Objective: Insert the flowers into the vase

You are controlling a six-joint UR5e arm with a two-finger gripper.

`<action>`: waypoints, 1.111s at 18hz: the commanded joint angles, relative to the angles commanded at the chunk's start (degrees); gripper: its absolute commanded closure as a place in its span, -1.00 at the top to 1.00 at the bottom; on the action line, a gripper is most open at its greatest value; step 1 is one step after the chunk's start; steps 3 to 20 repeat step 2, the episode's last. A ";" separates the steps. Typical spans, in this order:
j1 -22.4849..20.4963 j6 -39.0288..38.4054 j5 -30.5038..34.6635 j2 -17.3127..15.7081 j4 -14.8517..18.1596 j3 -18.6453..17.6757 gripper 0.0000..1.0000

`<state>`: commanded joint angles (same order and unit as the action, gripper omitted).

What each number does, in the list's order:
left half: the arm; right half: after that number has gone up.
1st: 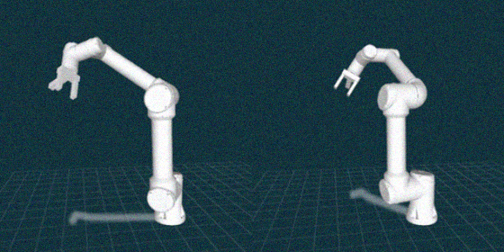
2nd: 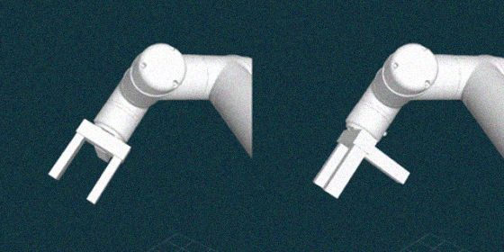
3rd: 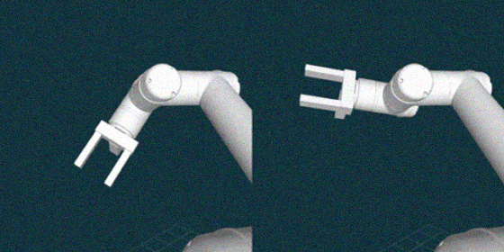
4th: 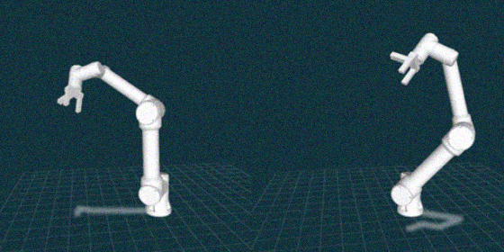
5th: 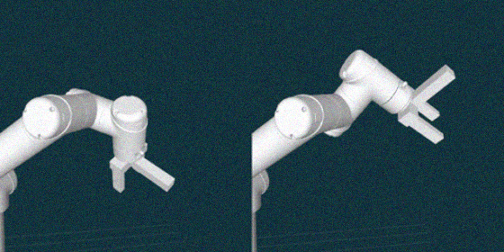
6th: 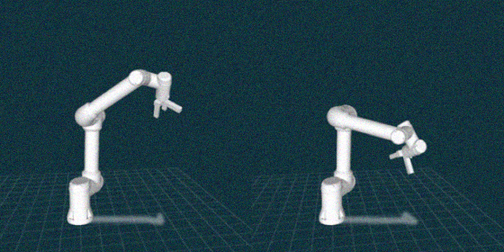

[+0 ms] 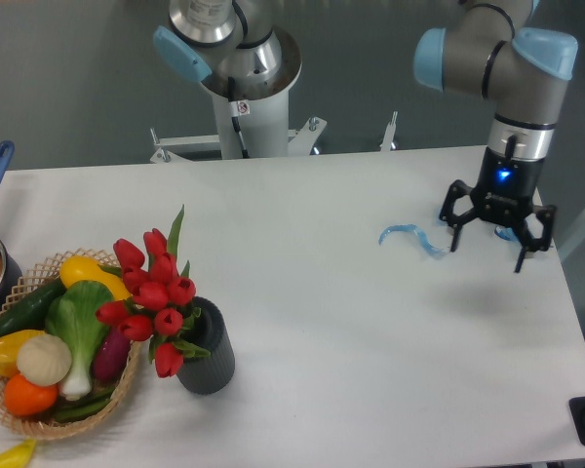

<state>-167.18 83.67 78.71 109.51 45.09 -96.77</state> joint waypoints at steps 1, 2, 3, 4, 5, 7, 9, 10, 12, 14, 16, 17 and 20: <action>0.53 -0.26 3.96 -0.35 0.00 -0.35 1.00; 0.54 -0.61 6.69 -0.44 0.09 -0.53 1.00; 0.54 -0.61 6.69 -0.44 0.09 -0.53 1.00; 0.54 -0.61 6.69 -0.44 0.09 -0.53 1.00; 0.54 -0.61 6.69 -0.44 0.09 -0.53 1.00; 0.54 -0.61 6.69 -0.44 0.09 -0.53 1.00; 0.54 -0.61 6.69 -0.44 0.09 -0.53 1.00; 0.54 -0.61 6.69 -0.44 0.09 -0.53 1.00; 0.54 -0.61 6.69 -0.44 0.09 -0.53 1.00; 0.54 -0.61 6.69 -0.44 0.09 -0.53 1.00; 0.54 -0.61 6.69 -0.44 0.09 -0.53 1.00; 0.54 -0.61 6.69 -0.44 0.09 -0.53 1.00; 0.54 -0.61 6.69 -0.44 0.09 -0.53 1.00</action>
